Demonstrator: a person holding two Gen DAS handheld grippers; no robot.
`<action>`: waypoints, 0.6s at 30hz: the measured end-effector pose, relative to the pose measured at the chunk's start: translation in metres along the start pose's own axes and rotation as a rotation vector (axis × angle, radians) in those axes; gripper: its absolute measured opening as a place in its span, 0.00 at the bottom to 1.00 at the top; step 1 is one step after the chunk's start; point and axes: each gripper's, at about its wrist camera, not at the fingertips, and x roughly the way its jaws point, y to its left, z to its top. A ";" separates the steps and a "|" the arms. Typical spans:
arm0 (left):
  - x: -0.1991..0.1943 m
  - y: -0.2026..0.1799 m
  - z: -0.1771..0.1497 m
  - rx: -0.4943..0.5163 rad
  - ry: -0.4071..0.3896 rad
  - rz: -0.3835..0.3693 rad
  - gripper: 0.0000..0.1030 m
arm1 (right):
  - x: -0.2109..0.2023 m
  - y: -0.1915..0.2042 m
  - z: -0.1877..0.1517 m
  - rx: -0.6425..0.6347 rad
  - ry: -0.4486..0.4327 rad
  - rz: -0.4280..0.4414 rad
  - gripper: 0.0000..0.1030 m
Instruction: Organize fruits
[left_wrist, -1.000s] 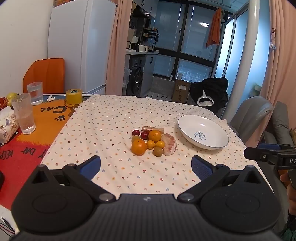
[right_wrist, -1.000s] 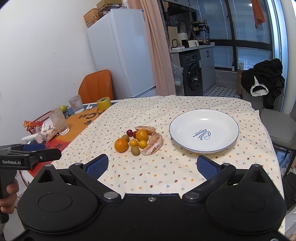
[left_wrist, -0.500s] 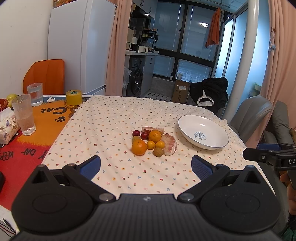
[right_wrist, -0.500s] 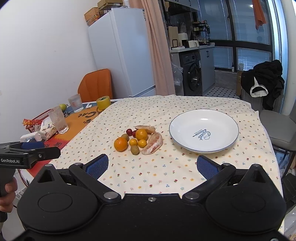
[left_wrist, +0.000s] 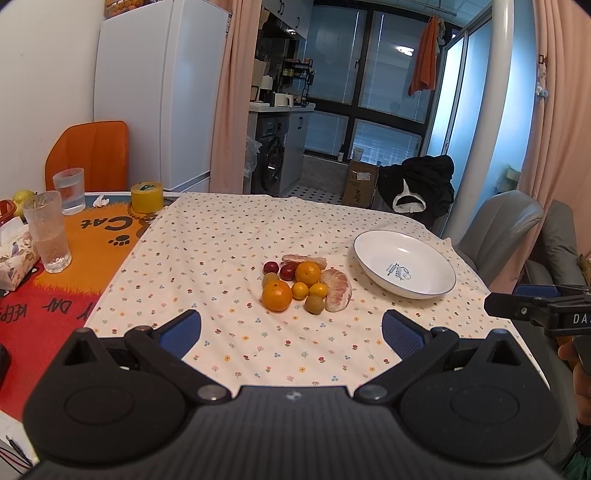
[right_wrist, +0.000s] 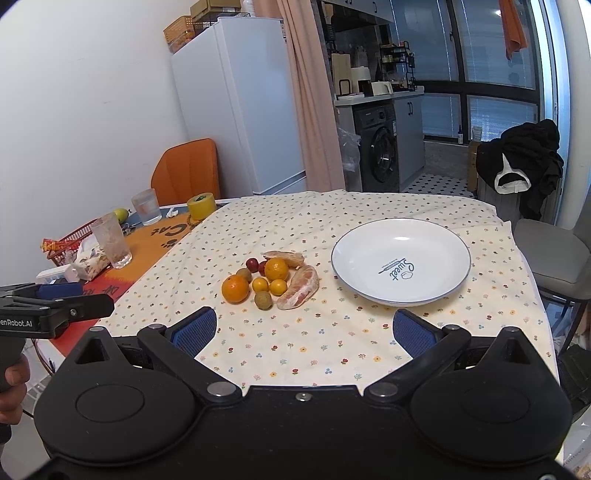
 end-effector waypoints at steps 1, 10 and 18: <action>0.000 0.000 0.000 0.001 -0.001 -0.001 1.00 | 0.000 -0.001 0.000 0.001 -0.001 -0.001 1.00; 0.000 -0.001 0.001 0.011 -0.011 -0.001 1.00 | 0.001 -0.003 0.001 0.000 -0.019 0.000 1.00; 0.009 0.001 0.000 0.032 -0.028 0.025 1.00 | 0.012 -0.005 0.001 -0.005 -0.016 -0.009 1.00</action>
